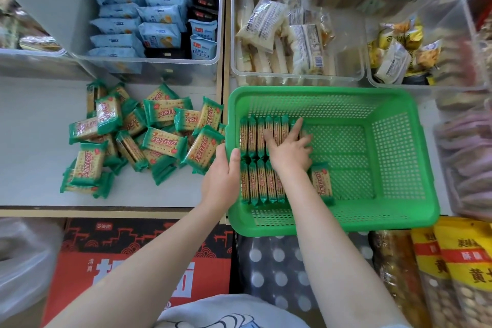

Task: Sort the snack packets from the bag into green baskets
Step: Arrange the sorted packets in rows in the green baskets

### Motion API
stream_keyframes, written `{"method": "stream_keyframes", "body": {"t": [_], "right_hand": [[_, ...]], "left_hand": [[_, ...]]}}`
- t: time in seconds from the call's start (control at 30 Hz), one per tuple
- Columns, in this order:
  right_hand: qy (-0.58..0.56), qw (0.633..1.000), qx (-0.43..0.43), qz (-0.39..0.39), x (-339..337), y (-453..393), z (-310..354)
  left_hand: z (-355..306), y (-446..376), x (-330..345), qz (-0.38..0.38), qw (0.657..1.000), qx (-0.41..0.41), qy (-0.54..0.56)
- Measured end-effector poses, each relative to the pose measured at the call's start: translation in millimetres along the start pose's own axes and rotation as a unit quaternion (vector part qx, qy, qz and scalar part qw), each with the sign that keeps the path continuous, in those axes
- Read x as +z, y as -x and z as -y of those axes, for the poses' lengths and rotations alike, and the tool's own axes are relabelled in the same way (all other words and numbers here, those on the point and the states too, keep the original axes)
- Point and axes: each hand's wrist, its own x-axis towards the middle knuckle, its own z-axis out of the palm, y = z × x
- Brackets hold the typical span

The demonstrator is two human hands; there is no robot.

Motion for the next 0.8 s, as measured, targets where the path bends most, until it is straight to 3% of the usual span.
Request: {"method": "stream_keyframes", "body": {"t": [0.2,0.4,0.53,0.63,0.7,0.73,0.8], "right_hand": [[0.026,0.999,-0.033,-0.007,8.3,-2.8,15.7],[-0.059,0.996,-0.070,0.006,-6.8,10.4,3.6],[-0.163,0.976,-0.122,-0.077,-22.4,55.5,13.5],[-0.248,0.911,-0.272,-0.187,-26.6,108.3,43.1],[-0.285,0.879,-0.346,-0.164,-14.5,144.4,70.3],[-0.281,0.880,-0.361,-0.123,-2.7,156.7,84.0],[-0.210,0.922,-0.321,-0.047,29.8,162.3,107.6]], "left_hand": [[-0.5,-1.7,-1.0,0.001,1.000,0.009,-0.015],[0.2,-1.7,-5.8,0.034,0.999,0.013,-0.009],[18.7,-2.0,-28.6,0.039,0.998,0.024,0.049],[61.5,9.7,-56.9,-0.007,0.997,-0.044,0.064],[93.4,20.2,-77.6,-0.017,0.989,-0.116,0.088],[107.5,25.6,-87.6,-0.019,0.983,-0.144,0.111],[129.8,35.4,-105.1,-0.024,0.968,-0.187,0.164]]}}
